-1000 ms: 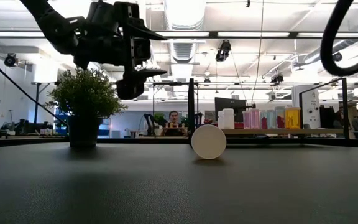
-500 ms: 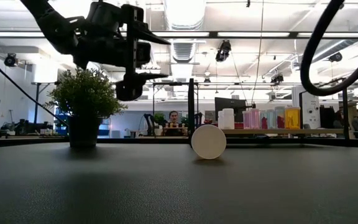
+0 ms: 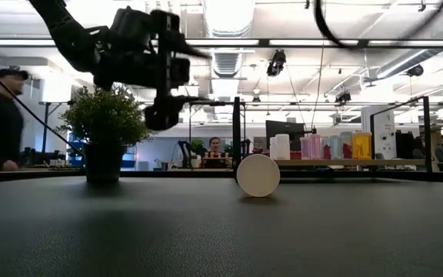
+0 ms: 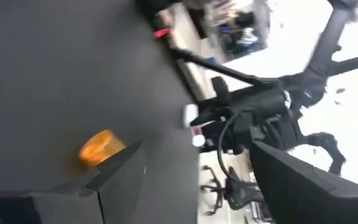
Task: Pick and place medicine bottles onto shelf by color
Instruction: Put the pink pill bottle on the shelf aligned with the other pink pill bottles
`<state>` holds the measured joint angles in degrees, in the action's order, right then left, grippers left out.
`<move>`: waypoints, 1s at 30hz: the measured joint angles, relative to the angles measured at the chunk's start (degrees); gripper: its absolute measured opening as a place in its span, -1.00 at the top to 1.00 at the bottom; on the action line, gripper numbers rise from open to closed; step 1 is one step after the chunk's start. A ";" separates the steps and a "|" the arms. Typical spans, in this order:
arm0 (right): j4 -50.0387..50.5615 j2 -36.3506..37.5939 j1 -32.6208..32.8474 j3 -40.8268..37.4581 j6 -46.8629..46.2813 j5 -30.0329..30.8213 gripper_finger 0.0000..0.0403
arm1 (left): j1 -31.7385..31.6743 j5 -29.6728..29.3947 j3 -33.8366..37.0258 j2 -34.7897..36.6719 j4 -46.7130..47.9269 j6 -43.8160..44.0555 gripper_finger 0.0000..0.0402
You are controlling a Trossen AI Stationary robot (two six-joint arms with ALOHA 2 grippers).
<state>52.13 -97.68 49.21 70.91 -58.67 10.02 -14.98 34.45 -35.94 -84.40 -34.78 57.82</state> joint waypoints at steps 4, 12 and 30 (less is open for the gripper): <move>0.11 4.58 -0.43 0.00 -3.68 9.35 0.55 | 0.37 2.53 0.00 0.00 -10.31 0.24 -0.35; 0.19 10.06 -6.23 0.00 -7.11 23.90 0.55 | 3.10 2.67 -0.50 0.02 -20.01 -7.97 -0.35; -34.26 15.18 -26.12 -0.02 25.99 44.16 0.54 | 4.35 1.84 -9.92 0.09 -20.20 -40.24 -0.35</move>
<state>17.87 -82.50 23.10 70.89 -32.69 54.17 -10.63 36.29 -45.87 -84.31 -54.98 17.58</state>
